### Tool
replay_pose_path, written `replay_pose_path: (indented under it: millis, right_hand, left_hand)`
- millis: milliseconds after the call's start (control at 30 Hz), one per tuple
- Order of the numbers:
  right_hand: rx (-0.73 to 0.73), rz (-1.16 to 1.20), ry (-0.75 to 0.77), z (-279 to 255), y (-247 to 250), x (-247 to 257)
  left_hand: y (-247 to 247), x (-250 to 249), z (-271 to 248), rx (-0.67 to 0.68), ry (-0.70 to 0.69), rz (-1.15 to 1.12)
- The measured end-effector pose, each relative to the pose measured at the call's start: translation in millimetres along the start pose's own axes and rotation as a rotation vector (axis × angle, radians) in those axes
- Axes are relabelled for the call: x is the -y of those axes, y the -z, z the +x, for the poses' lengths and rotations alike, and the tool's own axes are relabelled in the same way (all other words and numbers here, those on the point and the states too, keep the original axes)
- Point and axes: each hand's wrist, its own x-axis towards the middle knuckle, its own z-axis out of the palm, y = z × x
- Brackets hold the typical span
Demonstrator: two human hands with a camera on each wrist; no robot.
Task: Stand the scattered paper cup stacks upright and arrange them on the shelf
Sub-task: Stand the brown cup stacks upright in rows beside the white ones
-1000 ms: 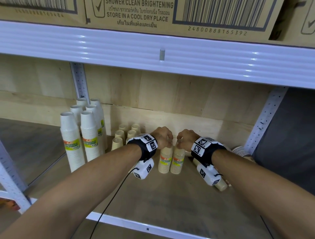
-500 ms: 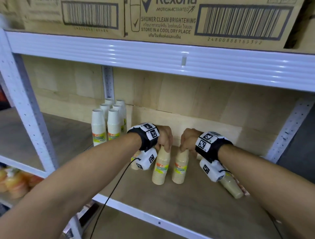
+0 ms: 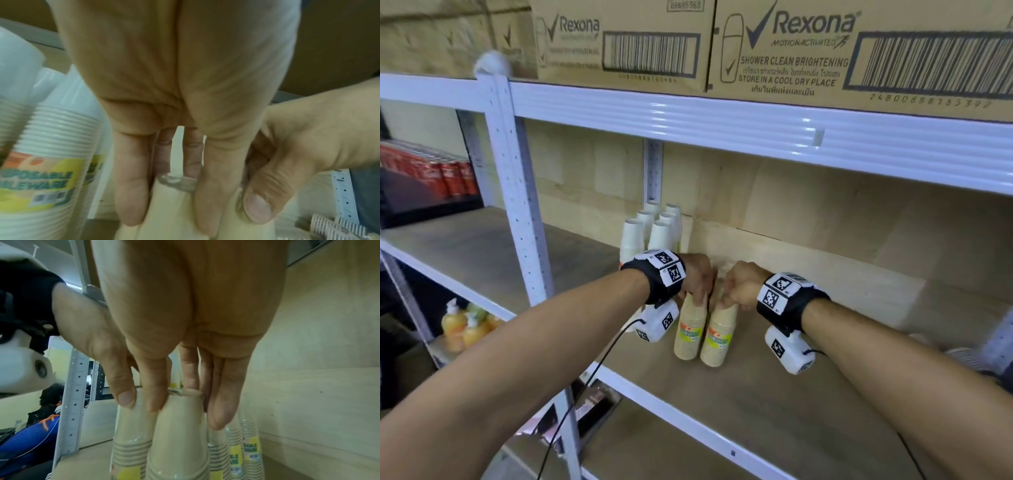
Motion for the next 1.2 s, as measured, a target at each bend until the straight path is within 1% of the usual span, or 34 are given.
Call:
replay_pose_path:
  millis: [100,200,400,600,700,800,900,1033,1200]
  right_hand:
    - [-0.025,-0.003,0.024,4,-9,4]
    - [-0.049,0.021,0.023,9,-17,4]
    - [-0.087,0.042,0.048,17,-28,2]
    - [-0.11,0.055,0.071,23,-30,2]
    - [-0.137,0.058,0.066,22,-26,2]
    - [-0.159,0.073,0.056,18,-17,-2]
    - [-0.207,0.079,0.03,11,-5,-14]
    - [-0.28,0.042,-0.059,1,14,-41]
    - [-0.31,0.075,-0.193,-18,32,-84]
  left_hand:
    - [0,12,3,-0.022,-0.012,0.04]
    - [-2,20,6,-0.033,0.006,0.063]
    - [-11,36,14,-0.036,0.012,0.022]
    - [-4,37,13,-0.056,-0.024,0.029]
    - [7,33,12,-0.1,-0.017,0.015]
    - [21,23,11,-0.172,-0.039,0.01]
    - [34,8,14,-0.211,-0.075,-0.028]
    - [43,-23,26,-0.249,-0.131,-0.043]
    - [44,-70,42,-0.245,-0.233,-0.037]
